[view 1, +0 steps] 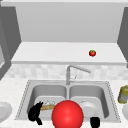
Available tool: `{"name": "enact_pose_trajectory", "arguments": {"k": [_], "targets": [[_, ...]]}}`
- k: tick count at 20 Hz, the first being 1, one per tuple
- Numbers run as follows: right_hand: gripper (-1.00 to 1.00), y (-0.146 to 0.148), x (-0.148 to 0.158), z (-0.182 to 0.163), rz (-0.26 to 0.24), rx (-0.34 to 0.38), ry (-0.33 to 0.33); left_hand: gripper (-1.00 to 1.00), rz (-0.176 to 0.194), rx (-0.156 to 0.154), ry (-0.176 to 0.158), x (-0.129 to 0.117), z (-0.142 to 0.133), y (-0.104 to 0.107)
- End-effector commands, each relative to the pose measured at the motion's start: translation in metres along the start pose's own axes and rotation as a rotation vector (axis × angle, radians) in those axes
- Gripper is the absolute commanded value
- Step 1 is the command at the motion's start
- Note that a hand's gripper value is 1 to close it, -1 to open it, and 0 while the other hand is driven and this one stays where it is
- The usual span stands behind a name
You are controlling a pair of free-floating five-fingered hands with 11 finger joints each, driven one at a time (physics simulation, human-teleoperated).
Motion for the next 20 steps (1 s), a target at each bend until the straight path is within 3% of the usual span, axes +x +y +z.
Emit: {"name": "enact_pose_trajectory", "arguments": {"k": [1,10,20], "targets": [[0.0,0.0,0.0,0.0,0.0,0.0,0.0,-1.0,0.058,-0.027,0.022,-0.028,0.002,-0.004],[0.0,0.0,0.0,0.0,-0.002,-0.002,0.001,-1.0,0.115,-0.07,0.031,-0.089,0.009,-0.013],[0.0,0.0,0.0,0.0,-0.003,-0.002,0.001,-1.0,0.219,-0.099,0.048,-0.14,0.015,-0.023]]}}
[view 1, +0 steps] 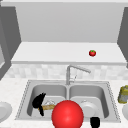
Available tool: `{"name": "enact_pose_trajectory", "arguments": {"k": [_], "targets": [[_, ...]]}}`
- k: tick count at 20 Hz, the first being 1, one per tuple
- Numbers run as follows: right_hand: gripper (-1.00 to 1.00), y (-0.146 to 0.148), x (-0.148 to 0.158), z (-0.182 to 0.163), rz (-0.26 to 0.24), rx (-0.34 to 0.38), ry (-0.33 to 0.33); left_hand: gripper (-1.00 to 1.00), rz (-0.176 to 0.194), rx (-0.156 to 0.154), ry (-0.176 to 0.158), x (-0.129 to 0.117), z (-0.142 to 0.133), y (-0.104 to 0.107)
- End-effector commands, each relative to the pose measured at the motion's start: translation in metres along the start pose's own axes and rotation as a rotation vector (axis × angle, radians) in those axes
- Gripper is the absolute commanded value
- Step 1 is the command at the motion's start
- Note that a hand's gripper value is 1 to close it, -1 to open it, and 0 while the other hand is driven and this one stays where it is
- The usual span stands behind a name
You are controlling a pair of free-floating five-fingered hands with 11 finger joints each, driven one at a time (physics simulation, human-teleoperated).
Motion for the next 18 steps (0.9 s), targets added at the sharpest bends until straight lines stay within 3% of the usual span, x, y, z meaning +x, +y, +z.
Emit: {"name": "enact_pose_trajectory", "arguments": {"k": [1,8,18], "targets": [[0.0,0.0,0.0,0.0,0.0,0.0,0.0,-1.0,0.094,-0.072,0.042,-0.018,0.003,-0.001],[0.0,0.0,0.0,0.0,0.0,0.0,0.0,-1.0,0.191,-0.1,0.057,-0.045,0.008,-0.005],[0.0,0.0,0.0,0.0,0.0,0.0,0.0,-1.0,0.359,-0.091,0.074,-0.078,0.014,-0.012]]}}
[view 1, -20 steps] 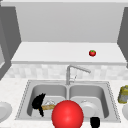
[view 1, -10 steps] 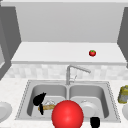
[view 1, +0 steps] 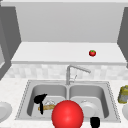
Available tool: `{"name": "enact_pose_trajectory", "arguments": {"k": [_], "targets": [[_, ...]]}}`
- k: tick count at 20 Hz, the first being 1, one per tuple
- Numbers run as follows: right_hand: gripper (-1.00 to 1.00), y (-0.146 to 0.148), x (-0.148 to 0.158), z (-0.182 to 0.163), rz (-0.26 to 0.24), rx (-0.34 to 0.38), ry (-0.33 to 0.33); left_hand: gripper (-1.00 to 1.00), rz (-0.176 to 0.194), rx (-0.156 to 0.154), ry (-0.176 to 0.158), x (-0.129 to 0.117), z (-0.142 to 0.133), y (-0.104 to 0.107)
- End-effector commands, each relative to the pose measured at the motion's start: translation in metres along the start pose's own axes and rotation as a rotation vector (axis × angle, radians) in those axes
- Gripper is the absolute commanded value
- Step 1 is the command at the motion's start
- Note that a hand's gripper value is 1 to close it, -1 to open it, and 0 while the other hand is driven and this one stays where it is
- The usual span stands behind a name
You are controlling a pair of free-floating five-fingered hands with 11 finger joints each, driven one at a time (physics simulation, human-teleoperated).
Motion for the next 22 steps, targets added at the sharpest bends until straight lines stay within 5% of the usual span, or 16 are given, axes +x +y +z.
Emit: {"name": "enact_pose_trajectory", "arguments": {"k": [1,14,22], "targets": [[0.0,0.0,0.0,0.0,0.0,0.0,0.0,-1.0,0.111,-0.031,0.046,-0.016,0.002,-0.002],[0.0,0.0,0.0,0.0,0.0,0.0,0.0,-1.0,0.053,-0.007,0.02,-0.135,0.013,-0.057],[0.0,0.0,0.0,0.0,0.0,0.0,0.0,-1.0,0.128,-0.055,0.05,-0.161,0.033,-0.09]]}}
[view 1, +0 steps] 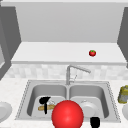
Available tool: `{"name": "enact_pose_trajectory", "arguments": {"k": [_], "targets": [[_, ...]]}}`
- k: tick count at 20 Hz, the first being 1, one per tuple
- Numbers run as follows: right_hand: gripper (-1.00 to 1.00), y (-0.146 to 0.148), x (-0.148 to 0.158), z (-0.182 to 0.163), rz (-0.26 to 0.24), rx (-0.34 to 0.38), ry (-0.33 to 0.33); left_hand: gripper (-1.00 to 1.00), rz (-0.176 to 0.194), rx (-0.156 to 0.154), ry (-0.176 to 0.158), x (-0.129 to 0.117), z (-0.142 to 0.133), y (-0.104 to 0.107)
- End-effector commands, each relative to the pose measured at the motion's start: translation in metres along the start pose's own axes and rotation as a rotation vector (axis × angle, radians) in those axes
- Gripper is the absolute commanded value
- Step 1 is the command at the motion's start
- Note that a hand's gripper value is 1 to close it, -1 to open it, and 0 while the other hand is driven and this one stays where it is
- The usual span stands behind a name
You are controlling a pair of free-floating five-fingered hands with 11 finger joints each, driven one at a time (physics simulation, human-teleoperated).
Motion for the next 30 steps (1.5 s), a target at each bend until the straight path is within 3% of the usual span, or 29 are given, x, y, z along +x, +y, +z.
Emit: {"name": "enact_pose_trajectory", "arguments": {"k": [1,4,8,15,24,30], "targets": [[0.0,0.0,0.0,0.0,0.0,0.0,0.0,-1.0,0.068,-0.039,0.039,-0.014,0.01,-0.011],[0.0,0.0,0.0,0.0,0.0,0.0,0.0,-1.0,0.096,-0.04,0.043,-0.033,0.015,-0.016],[0.0,0.0,0.0,0.0,0.0,0.0,0.0,-1.0,0.085,-0.021,0.041,-0.066,0.02,-0.027],[0.0,0.0,0.0,0.0,0.0,0.0,0.0,-1.0,0.125,-0.046,0.067,-0.115,0.03,-0.042],[0.0,0.0,0.0,0.0,0.0,0.0,0.0,-1.0,0.127,-0.076,0.096,-0.147,0.045,-0.072],[0.0,0.0,0.0,0.0,0.0,0.0,0.0,-1.0,0.151,-0.095,0.09,-0.167,0.055,-0.09]]}}
